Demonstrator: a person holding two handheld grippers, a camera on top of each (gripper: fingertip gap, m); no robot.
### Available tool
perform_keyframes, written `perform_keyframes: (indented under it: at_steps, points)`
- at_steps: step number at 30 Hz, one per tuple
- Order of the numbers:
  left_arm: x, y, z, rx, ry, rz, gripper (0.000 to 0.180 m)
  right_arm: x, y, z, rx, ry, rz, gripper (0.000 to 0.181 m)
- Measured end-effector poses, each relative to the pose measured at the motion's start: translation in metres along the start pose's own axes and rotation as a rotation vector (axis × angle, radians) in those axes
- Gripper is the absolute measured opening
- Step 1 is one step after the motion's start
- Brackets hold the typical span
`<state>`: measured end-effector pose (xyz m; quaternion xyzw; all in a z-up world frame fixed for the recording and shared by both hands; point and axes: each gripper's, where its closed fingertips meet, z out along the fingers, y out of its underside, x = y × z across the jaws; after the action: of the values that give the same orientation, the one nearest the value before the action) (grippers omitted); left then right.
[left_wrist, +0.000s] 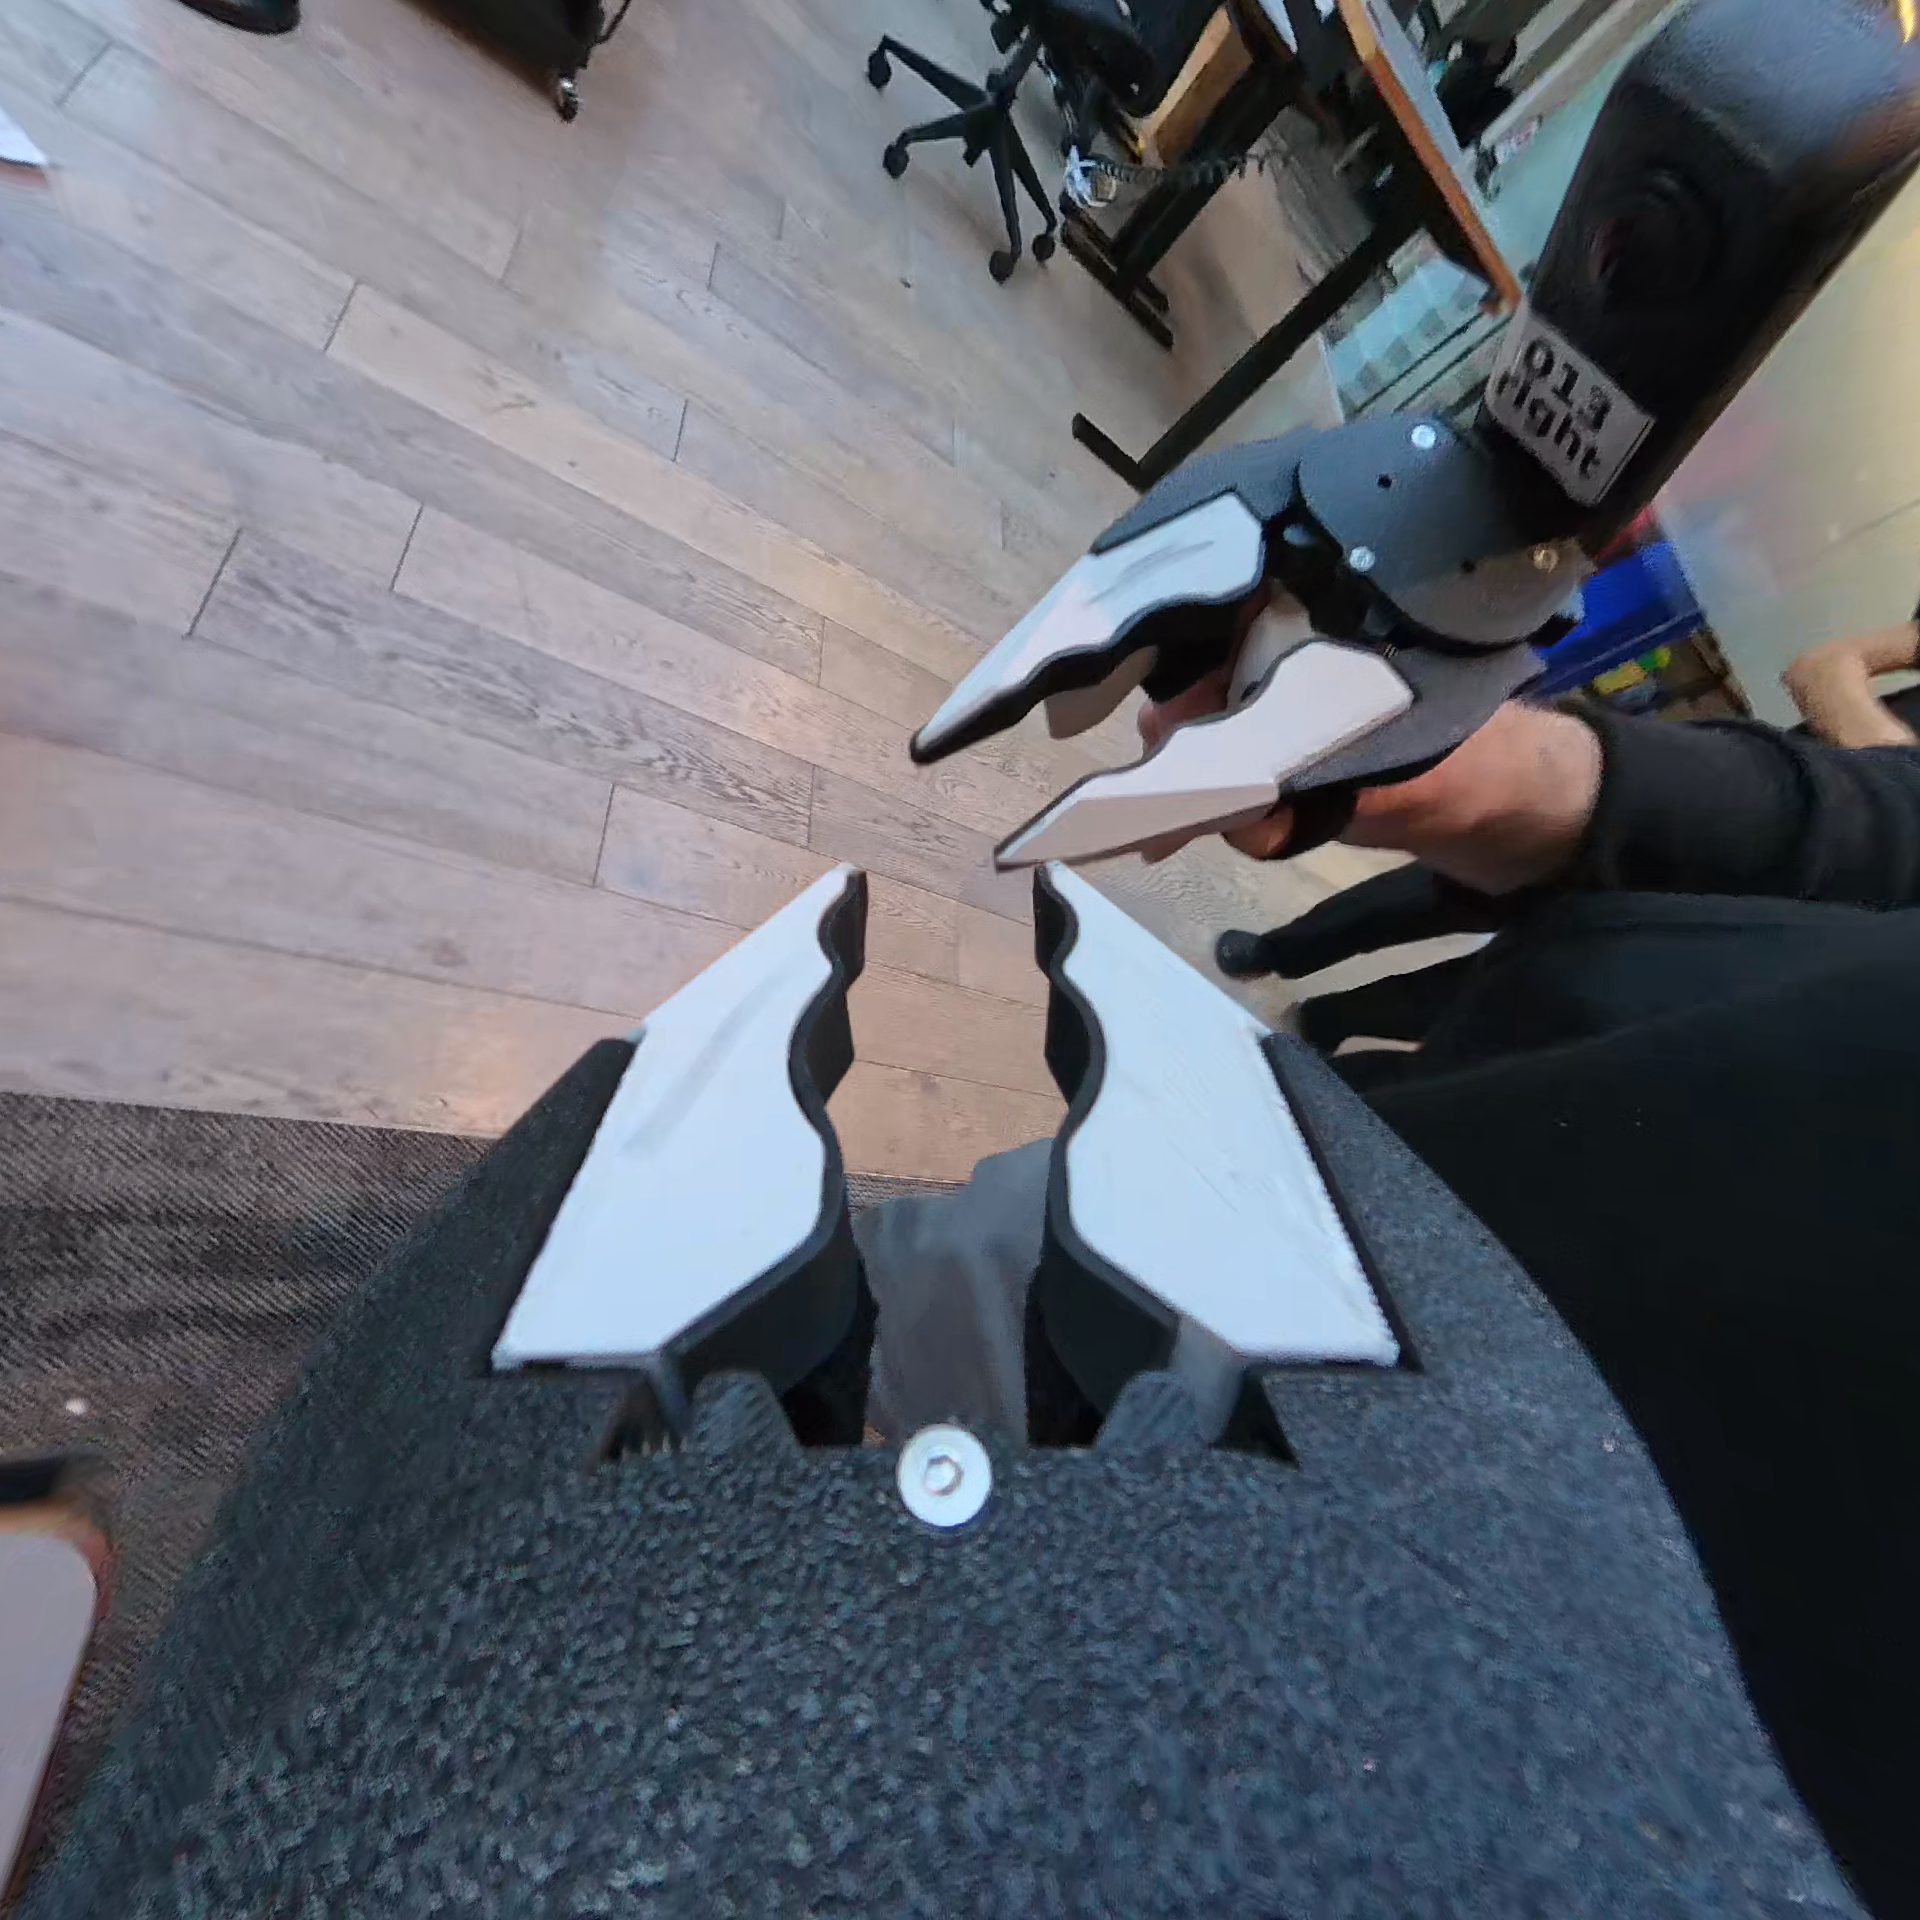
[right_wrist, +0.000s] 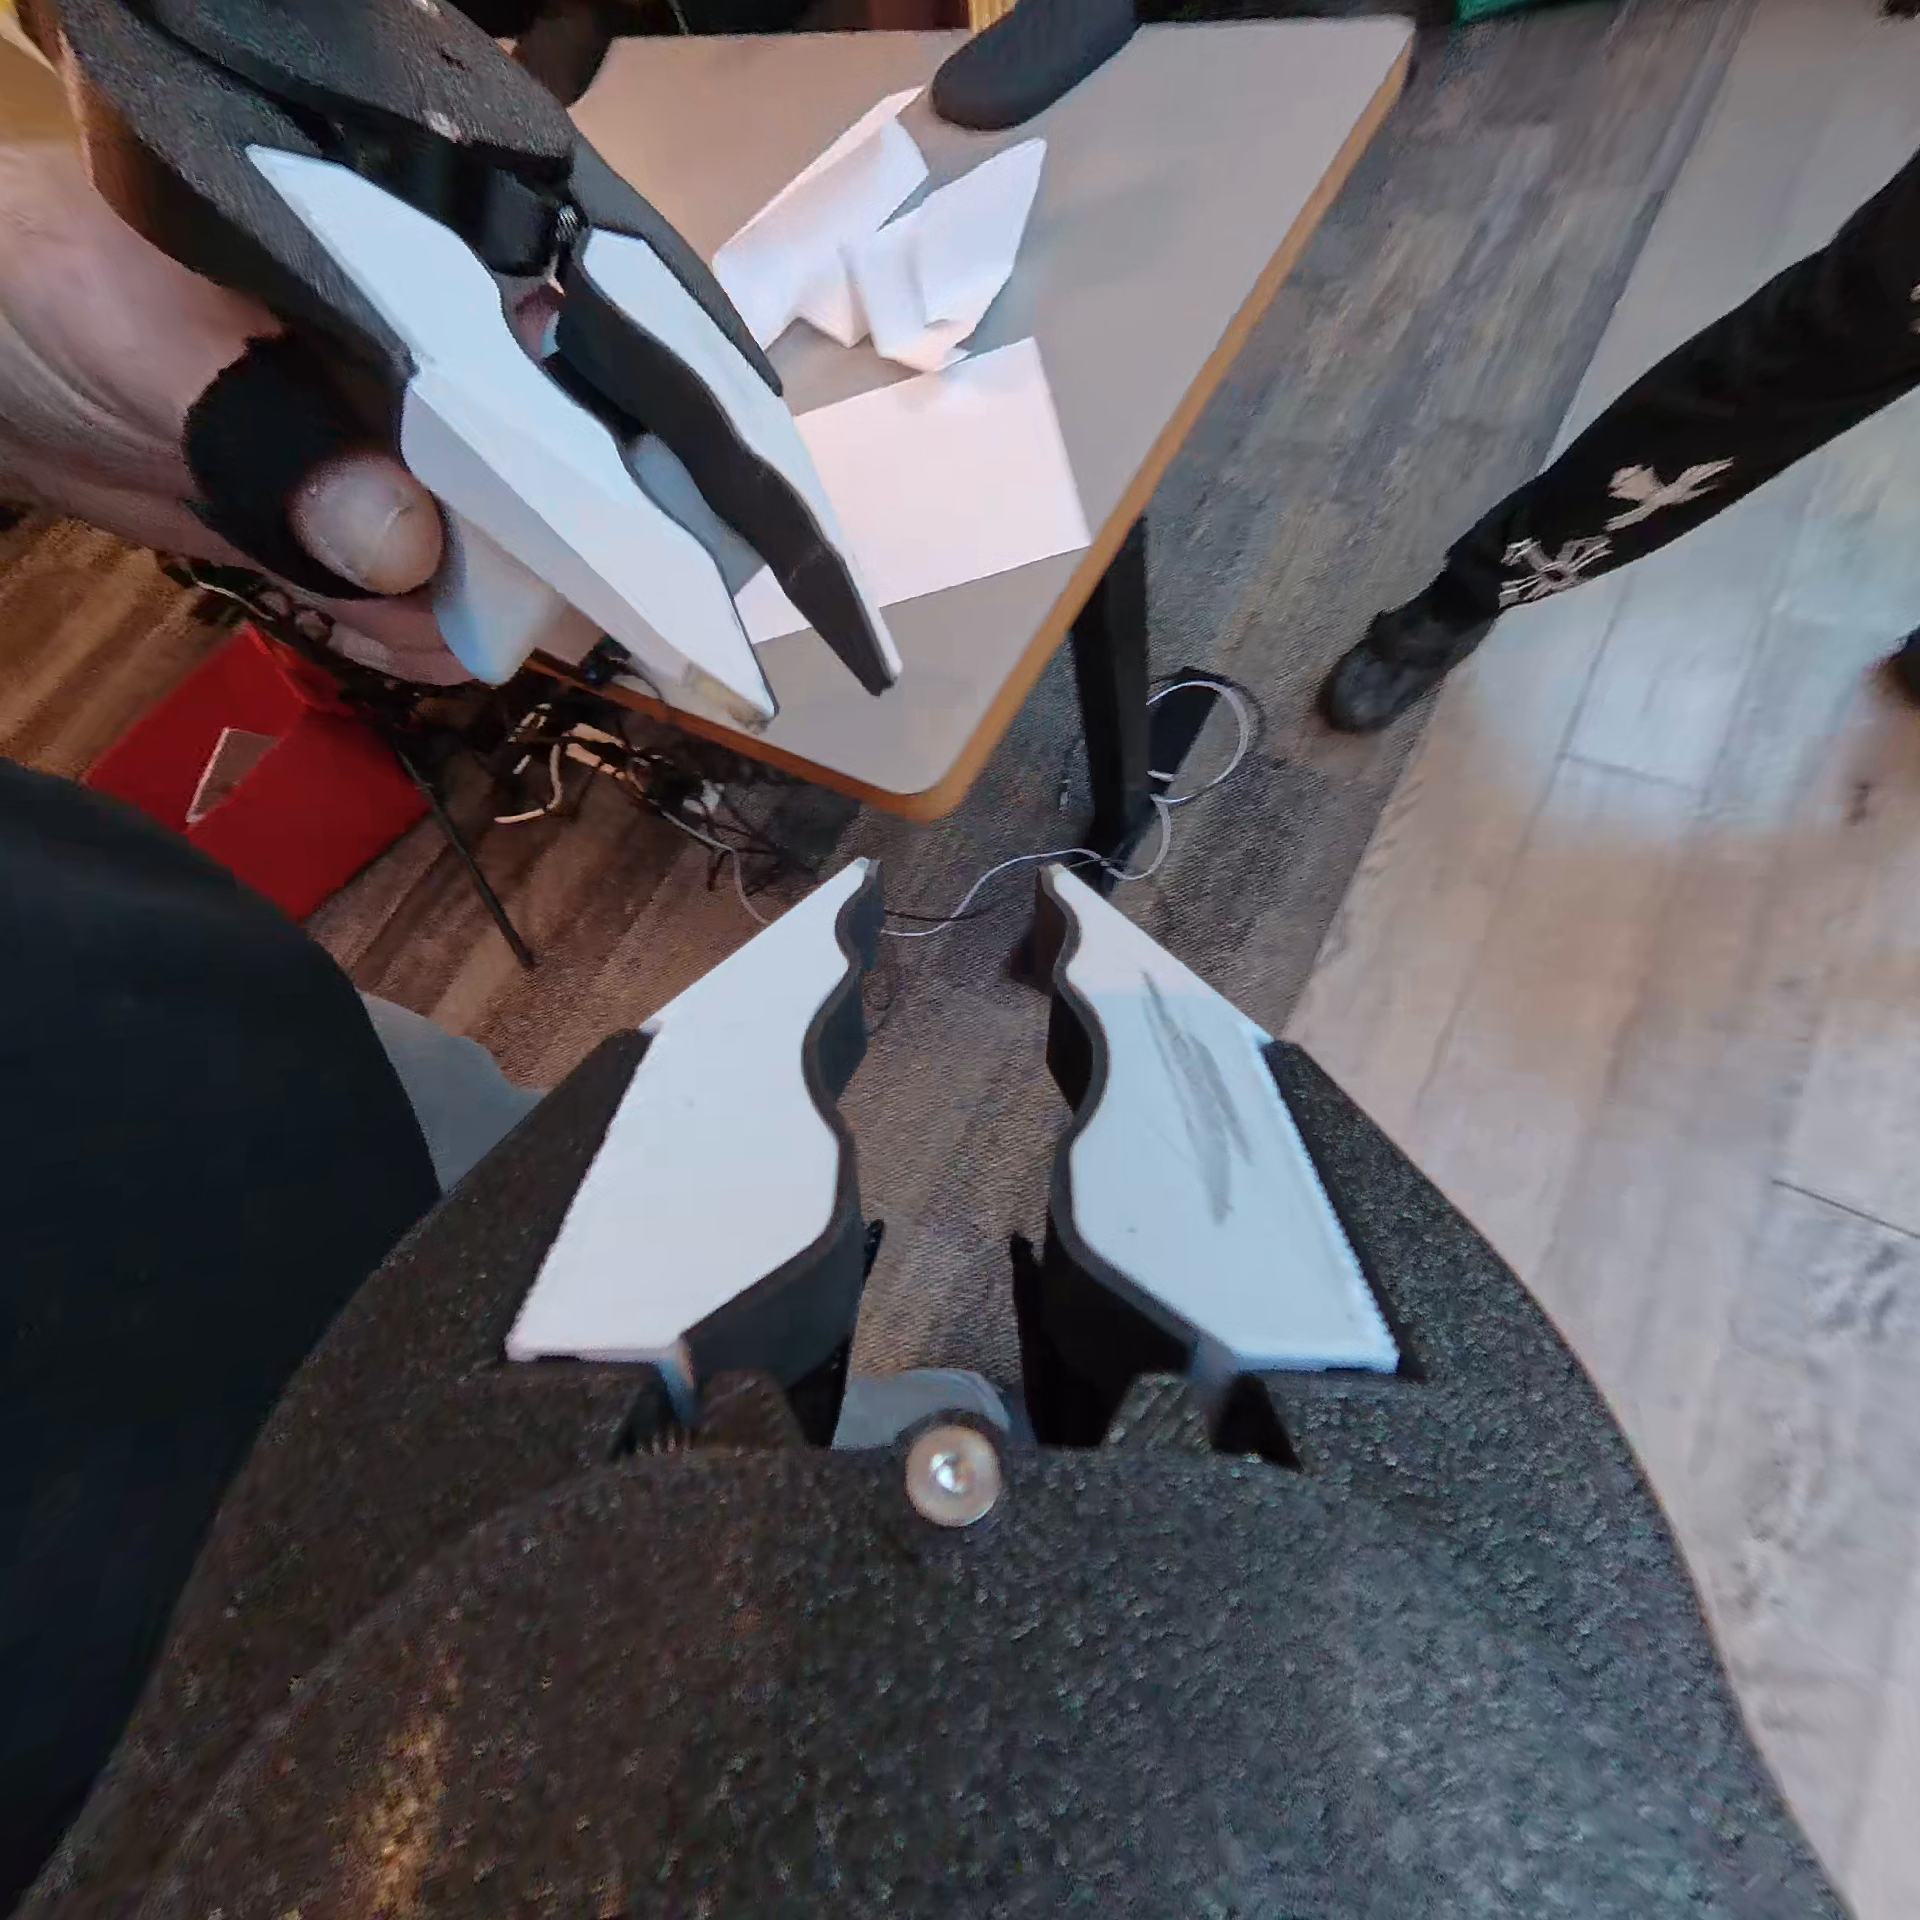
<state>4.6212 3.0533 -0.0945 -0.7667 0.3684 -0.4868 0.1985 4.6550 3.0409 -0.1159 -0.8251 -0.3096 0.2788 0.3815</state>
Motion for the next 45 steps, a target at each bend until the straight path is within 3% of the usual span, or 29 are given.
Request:
perform_keyframes:
  at_steps: [9, 16, 26, 31, 38, 45]
  points:
    - [0.012, -0.07, 0.095, -0.063, 0.006, 0.116, 0.031, 0.168, 0.001, -0.112, 0.047, 0.182, 0.025, 0.028]
    - [-0.02, -0.084, 0.103, -0.043, 0.009, 0.027, 0.031, 0.214, -0.01, -0.118, 0.108, 0.257, 0.114, 0.03]
    - [-0.056, -0.132, 0.098, -0.012, 0.072, 0.044, 0.031, 0.195, -0.084, -0.077, 0.242, 0.118, 0.196, 0.029]
    - [-0.078, -0.136, 0.079, 0.01, 0.068, 0.046, 0.03, 0.184, -0.115, -0.056, 0.245, 0.133, 0.131, 0.032]
    - [-0.099, -0.135, 0.038, 0.125, -0.008, -0.052, 0.03, 0.228, -0.196, -0.074, 0.342, 0.274, 0.019, 0.064]
    - [-0.122, -0.133, -0.005, 0.264, -0.196, -0.155, 0.031, 0.264, -0.313, -0.07, 0.448, 0.207, -0.206, 0.067]
